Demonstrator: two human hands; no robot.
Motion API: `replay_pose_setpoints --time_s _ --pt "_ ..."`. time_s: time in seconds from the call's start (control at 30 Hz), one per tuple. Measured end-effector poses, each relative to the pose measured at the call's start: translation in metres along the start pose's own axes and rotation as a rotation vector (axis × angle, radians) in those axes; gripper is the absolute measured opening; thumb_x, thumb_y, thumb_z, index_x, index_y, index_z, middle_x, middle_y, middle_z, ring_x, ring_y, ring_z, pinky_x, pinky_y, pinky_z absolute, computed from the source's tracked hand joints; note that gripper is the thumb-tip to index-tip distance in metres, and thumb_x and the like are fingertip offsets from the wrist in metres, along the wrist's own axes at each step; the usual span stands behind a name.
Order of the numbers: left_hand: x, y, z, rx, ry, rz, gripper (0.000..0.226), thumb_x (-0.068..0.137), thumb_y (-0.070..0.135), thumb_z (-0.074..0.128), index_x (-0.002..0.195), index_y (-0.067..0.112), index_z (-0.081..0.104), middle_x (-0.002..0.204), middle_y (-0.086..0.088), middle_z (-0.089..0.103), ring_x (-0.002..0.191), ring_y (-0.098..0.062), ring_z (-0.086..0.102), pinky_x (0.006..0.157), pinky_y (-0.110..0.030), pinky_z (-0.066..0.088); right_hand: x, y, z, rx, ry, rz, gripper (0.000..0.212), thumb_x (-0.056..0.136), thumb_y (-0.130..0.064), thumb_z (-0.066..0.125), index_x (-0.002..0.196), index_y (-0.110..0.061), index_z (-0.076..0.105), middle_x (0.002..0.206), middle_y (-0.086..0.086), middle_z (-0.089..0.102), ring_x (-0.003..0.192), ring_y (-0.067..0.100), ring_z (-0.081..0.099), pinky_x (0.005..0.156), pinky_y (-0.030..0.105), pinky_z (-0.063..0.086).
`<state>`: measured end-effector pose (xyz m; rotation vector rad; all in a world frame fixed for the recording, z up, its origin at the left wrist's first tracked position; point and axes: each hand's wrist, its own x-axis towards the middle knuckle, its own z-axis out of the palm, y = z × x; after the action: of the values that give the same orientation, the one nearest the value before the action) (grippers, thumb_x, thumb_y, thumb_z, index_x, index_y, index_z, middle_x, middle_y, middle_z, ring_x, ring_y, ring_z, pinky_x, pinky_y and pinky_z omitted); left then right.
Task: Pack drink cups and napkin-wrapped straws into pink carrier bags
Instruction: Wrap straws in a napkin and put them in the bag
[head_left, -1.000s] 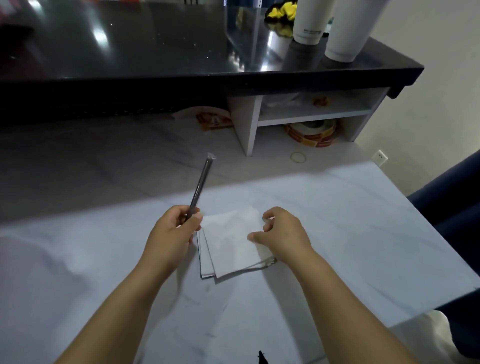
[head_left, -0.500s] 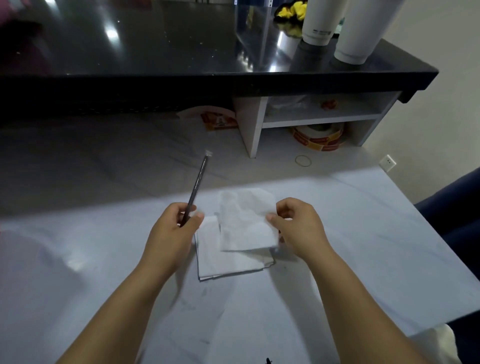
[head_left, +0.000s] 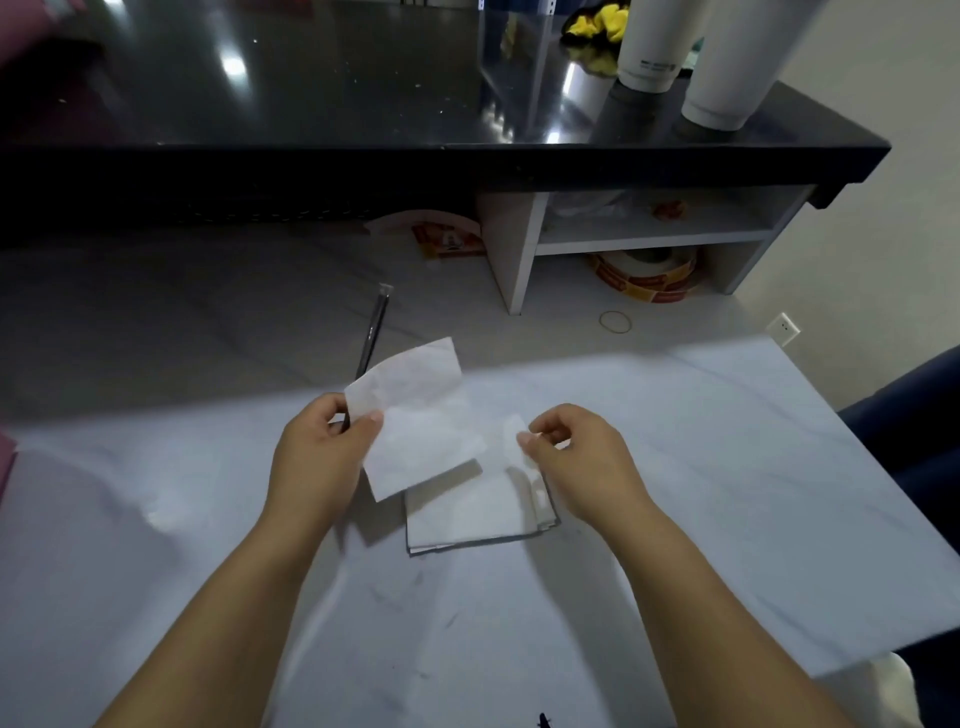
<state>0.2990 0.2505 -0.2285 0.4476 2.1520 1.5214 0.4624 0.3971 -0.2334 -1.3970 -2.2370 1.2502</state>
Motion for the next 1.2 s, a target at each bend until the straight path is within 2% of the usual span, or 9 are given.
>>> replay_pose_setpoints --time_s 0.1,0.17,0.33,0.5,0.63,0.77,0.9,1.13,1.2 --pt "0.004 -0.004 -0.004 -0.027 0.008 -0.026 0.012 0.089 0.019 0.059 0.083 0.030 0.061 0.084 0.002 0.068 0.060 -0.013 0.053 0.053 -0.027 0.037 -0.003 0.002 0.008 -0.224 -0.097 0.058 0.046 0.075 -0.048 0.073 0.105 -0.022 0.049 0.093 -0.006 0.057 0.080 0.012 0.057 0.063 0.029 0.045" --pt "0.004 -0.003 -0.005 -0.019 0.006 -0.029 0.012 0.088 0.019 0.060 0.081 0.029 0.061 0.084 0.003 0.068 0.061 -0.015 0.055 0.054 -0.028 0.037 -0.006 0.000 0.013 -0.292 -0.125 0.068 0.055 0.071 -0.048 0.076 0.108 -0.021 0.045 0.097 -0.005 0.056 0.080 0.015 0.059 0.062 0.031 0.046" --pt "0.002 -0.001 -0.005 -0.026 -0.009 -0.017 0.014 0.089 0.017 0.059 0.080 0.028 0.061 0.082 0.004 0.068 0.059 -0.014 0.055 0.052 -0.027 0.037 -0.002 0.003 0.010 -0.149 -0.096 0.135 0.065 0.071 -0.032 0.082 0.122 -0.018 0.045 0.098 -0.005 0.055 0.092 0.018 0.058 0.072 0.032 0.046" --pt "0.000 0.000 -0.003 -0.033 -0.035 -0.025 0.015 0.089 0.017 0.058 0.080 0.029 0.060 0.083 0.004 0.067 0.062 -0.015 0.056 0.055 -0.028 0.039 -0.001 0.012 0.007 0.039 -0.050 0.166 0.040 0.073 -0.016 0.080 0.106 -0.018 0.058 0.082 -0.007 0.059 0.086 0.017 0.062 0.077 0.033 0.052" --pt "-0.001 0.001 -0.001 -0.034 -0.058 -0.033 0.016 0.090 0.017 0.057 0.079 0.028 0.059 0.085 0.005 0.067 0.074 -0.019 0.062 0.065 -0.031 0.044 -0.001 0.015 0.008 -0.021 -0.028 0.107 0.014 0.080 -0.021 0.072 0.089 -0.022 0.061 0.083 -0.009 0.061 0.085 0.015 0.061 0.075 0.028 0.049" --pt "-0.003 0.000 0.000 -0.030 -0.067 -0.029 0.014 0.089 0.016 0.058 0.080 0.026 0.061 0.084 0.003 0.068 0.072 -0.022 0.062 0.064 -0.031 0.043 -0.002 0.011 0.011 -0.058 -0.046 0.114 0.021 0.077 -0.032 0.076 0.088 -0.022 0.062 0.081 -0.009 0.062 0.082 0.014 0.061 0.072 0.029 0.049" --pt "-0.006 0.002 0.000 -0.021 -0.072 -0.017 0.016 0.090 0.016 0.057 0.079 0.027 0.059 0.082 0.005 0.067 0.069 -0.020 0.060 0.058 -0.030 0.040 -0.002 0.013 0.013 -0.118 -0.024 0.112 0.017 0.079 -0.029 0.074 0.088 -0.023 0.060 0.078 -0.010 0.061 0.081 0.016 0.061 0.073 0.031 0.050" --pt "-0.007 0.003 0.003 -0.013 -0.095 -0.017 0.015 0.091 0.019 0.057 0.080 0.029 0.058 0.085 0.006 0.067 0.074 -0.019 0.063 0.062 -0.030 0.045 0.005 0.020 0.002 0.104 0.012 0.143 0.013 0.080 -0.020 0.072 0.074 -0.021 0.060 0.077 -0.001 0.066 0.079 0.023 0.067 0.074 0.039 0.055" --pt "-0.007 0.004 0.003 -0.039 -0.101 -0.026 0.014 0.091 0.018 0.058 0.082 0.028 0.060 0.085 0.005 0.069 0.076 -0.019 0.065 0.063 -0.030 0.049 0.004 0.020 0.000 0.156 0.035 0.127 0.012 0.084 -0.018 0.068 0.077 -0.019 0.058 0.077 0.000 0.064 0.071 0.024 0.064 0.065 0.039 0.055"
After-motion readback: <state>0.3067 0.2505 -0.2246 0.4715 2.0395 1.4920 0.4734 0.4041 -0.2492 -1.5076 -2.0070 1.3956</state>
